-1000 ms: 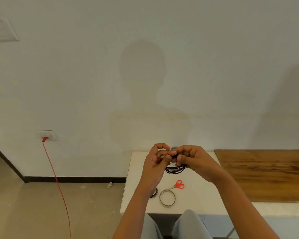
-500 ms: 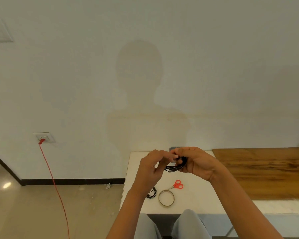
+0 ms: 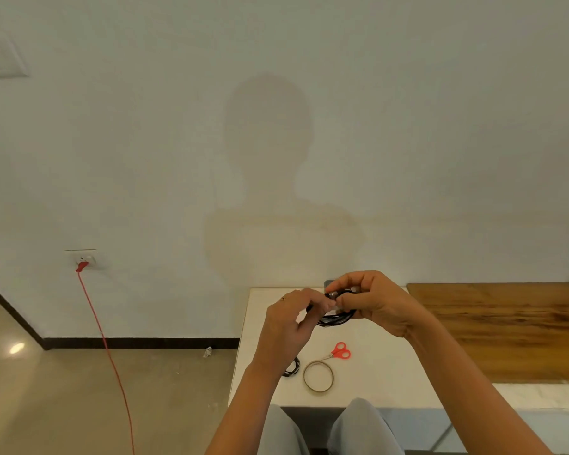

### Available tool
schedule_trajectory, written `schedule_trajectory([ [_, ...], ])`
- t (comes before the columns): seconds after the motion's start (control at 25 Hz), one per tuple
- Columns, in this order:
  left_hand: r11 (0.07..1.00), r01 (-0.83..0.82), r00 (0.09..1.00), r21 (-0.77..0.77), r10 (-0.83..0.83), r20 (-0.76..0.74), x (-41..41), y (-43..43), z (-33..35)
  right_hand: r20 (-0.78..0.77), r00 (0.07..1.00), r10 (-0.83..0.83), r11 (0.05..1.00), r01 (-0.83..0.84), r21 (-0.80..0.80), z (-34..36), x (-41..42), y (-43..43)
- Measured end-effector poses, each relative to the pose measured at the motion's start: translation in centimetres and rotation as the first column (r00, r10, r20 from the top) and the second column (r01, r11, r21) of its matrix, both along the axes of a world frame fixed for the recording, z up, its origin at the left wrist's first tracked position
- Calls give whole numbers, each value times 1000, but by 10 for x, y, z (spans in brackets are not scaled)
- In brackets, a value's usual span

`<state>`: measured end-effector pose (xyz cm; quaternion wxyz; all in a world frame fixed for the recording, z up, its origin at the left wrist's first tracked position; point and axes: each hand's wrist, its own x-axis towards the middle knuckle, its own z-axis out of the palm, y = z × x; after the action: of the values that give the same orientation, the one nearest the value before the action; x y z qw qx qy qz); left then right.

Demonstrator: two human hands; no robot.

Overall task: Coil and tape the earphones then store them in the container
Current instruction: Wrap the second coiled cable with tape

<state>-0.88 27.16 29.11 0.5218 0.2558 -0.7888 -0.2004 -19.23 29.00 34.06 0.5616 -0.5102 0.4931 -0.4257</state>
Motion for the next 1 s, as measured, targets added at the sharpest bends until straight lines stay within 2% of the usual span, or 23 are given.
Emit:
schedule_trajectory([
  [0.12, 968, -32, 995, 248, 53, -81, -5, 4, 7, -167, 984, -62, 989, 38, -143, -3, 1, -1],
  [0.24, 872, -69, 994, 485, 103, -45, -9, 5, 16, -292, 936, -195, 937, 90, -336, -9, 4, 0],
  [0.4, 729, -34, 991, 683, 114, -72, -13, 5, 21, -437, 812, -386, 810, 72, -582, -21, 11, 6],
  [0.56, 537, 25, 997, 843, 53, -63, -13, 3, 28, -476, 674, -566, 614, -41, -788, -33, 12, 7],
  [0.72, 392, 93, 993, 915, 36, -116, -14, 2, 31, -476, 616, -627, 538, -100, -837, -40, 16, 10],
  [0.84, 340, 61, 994, 939, 67, -88, -14, 1, 30, -488, 576, -656, 495, -160, -854, -42, 19, 11],
  [1.0, 279, 83, 992, 957, 73, -108, -11, 2, 25, -567, 578, -587, 549, -231, -804, -51, 12, 10],
])
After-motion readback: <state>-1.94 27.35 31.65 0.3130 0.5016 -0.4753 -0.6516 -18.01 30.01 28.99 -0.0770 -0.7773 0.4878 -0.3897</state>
